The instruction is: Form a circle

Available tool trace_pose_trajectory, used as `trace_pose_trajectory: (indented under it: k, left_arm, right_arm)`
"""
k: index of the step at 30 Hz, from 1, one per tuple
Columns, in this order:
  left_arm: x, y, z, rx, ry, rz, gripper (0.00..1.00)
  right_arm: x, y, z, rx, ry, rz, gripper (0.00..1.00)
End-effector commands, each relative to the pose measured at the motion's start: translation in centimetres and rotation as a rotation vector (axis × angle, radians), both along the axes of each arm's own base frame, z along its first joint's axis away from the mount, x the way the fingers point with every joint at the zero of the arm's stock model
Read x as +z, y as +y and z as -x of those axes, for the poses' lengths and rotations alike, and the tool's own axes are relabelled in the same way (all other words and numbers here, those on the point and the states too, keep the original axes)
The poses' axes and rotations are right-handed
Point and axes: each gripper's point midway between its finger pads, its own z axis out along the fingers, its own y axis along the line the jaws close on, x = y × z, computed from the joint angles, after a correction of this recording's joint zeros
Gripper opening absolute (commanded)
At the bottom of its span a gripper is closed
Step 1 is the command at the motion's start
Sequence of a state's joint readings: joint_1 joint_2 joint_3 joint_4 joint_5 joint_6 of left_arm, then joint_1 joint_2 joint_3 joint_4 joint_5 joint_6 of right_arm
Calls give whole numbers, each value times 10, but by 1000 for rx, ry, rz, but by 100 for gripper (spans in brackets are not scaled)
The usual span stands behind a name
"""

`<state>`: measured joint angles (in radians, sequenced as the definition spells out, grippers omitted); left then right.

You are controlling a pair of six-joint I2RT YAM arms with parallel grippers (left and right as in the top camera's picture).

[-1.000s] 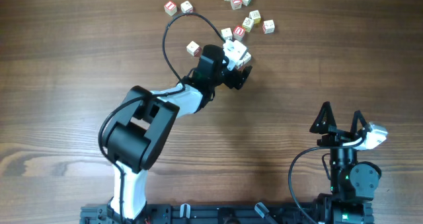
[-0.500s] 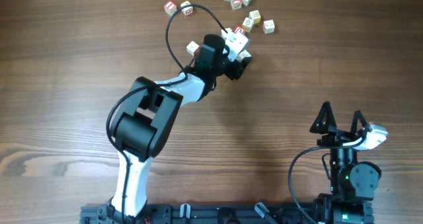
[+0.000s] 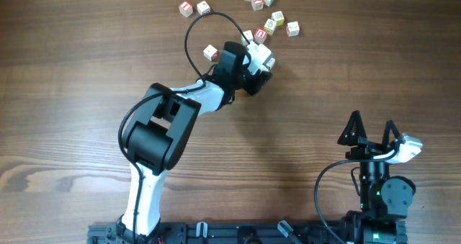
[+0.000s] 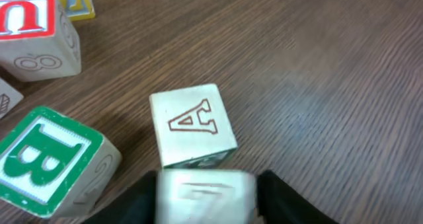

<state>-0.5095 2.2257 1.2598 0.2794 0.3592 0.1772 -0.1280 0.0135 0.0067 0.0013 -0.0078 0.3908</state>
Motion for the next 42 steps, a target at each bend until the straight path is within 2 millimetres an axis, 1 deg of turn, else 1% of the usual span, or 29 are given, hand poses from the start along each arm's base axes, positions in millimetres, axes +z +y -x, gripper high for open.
trace_pose_trajectory:
  k: [1, 4, 7, 8, 11, 14, 15, 16, 17, 18, 19, 21, 23, 24, 26, 29, 32, 35, 39, 42]
  left_arm:
    - [-10, 1, 6, -11, 29, -5, 38]
    - [-6, 3, 3, 0, 22, -7, 34]
    - [14, 11, 0, 42, 4, -37, 30]
    - [28, 21, -3, 86, -9, -72, 28]
    - [53, 43, 0, 184, 12, -134, 26]
    - [59, 57, 10, 275, 91, -148, 28]
    - [58, 62, 15, 310, 134, -153, 29]
    - [53, 69, 24, 363, 205, -156, 28]
    - [48, 74, 31, 405, 264, -158, 27]
    - [39, 80, 42, 472, 356, -156, 26]
    - [33, 83, 47, 514, 402, -147, 25]
    - [21, 86, 54, 611, 479, -101, 25]
    - [12, 85, 53, 663, 460, -74, 25]
    - [8, 83, 49, 679, 420, -60, 25]
    - [1, 75, 47, 676, 360, -45, 27]
    - [-7, 69, 45, 691, 290, -51, 27]
    - [-17, 75, 44, 745, 221, -109, 27]
    - [-17, 79, 41, 770, 197, -120, 27]
    - [-5, 90, 26, 839, 115, -106, 30]
    - [-5, 90, 25, 838, 115, -98, 31]
  right_arm:
    - [2, 2, 0, 13, -8, 14, 100]
    - [2, 2, 0, 13, -7, 14, 100]
    - [2, 2, 0, 13, -7, 14, 100]
    - [2, 2, 0, 13, -8, 14, 100]
    - [2, 2, 0, 13, -7, 14, 100]
    - [2, 2, 0, 13, -8, 14, 100]
    - [2, 2, 0, 13, -7, 14, 100]
    - [2, 2, 0, 13, -7, 14, 100]
    - [2, 2, 0, 13, -7, 14, 100]
    - [2, 2, 0, 13, -8, 14, 100]
    - [2, 2, 0, 13, -7, 14, 100]
    - [2, 2, 0, 13, -7, 14, 100]
    - [2, 2, 0, 13, -7, 14, 99]
    - [2, 2, 0, 13, -7, 14, 100]
    - [2, 2, 0, 13, -8, 14, 100]
    - [2, 2, 0, 13, -8, 14, 100]
    - [2, 2, 0, 13, -7, 14, 100]
    - [2, 2, 0, 13, -7, 14, 100]
    - [2, 2, 0, 13, -7, 14, 100]
    - [2, 2, 0, 13, -8, 14, 100]
